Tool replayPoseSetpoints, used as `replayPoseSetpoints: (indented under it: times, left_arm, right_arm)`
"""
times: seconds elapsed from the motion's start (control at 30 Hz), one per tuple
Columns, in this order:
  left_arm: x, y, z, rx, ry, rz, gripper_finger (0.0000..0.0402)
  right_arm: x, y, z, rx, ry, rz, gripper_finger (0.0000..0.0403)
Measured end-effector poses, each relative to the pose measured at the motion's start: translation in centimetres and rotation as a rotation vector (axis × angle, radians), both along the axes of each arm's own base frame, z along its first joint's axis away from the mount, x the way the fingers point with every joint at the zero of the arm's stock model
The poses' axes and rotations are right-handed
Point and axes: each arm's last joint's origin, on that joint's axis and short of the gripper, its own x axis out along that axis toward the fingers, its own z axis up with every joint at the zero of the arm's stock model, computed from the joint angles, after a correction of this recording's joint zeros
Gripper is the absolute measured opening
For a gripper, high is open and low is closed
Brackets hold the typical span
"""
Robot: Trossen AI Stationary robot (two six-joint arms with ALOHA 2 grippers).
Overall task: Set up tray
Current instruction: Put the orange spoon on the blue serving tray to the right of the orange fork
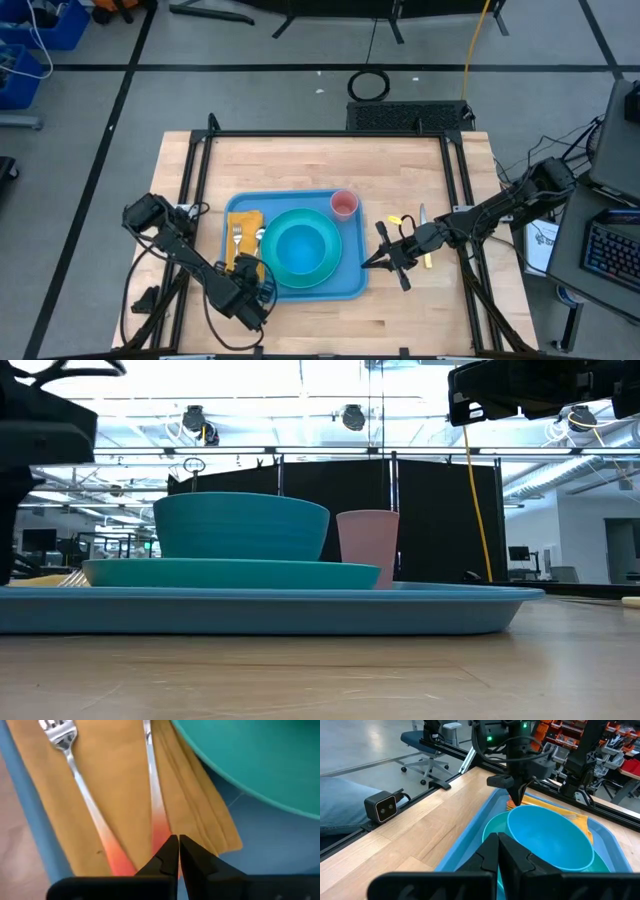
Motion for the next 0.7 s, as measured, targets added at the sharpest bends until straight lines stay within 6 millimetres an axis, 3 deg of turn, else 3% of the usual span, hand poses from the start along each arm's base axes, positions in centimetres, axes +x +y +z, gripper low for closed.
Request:
replayPoseSetpoints:
  times: [0.3, 0.7]
  left_arm:
    - [-0.3, -0.4, 0.1, -0.026, -0.006, 0.031, 0.0007]
    - [-0.4, -0.3, -1.2, -0.069, -0.03, 0.016, 0.0107]
  right_arm:
    - [0.0, 0.0, 0.0, 0.003, 0.002, 0.0, 0.0]
    - [0.0, 0.0, 0.0, 0.003, 0.002, 0.0, 0.0]
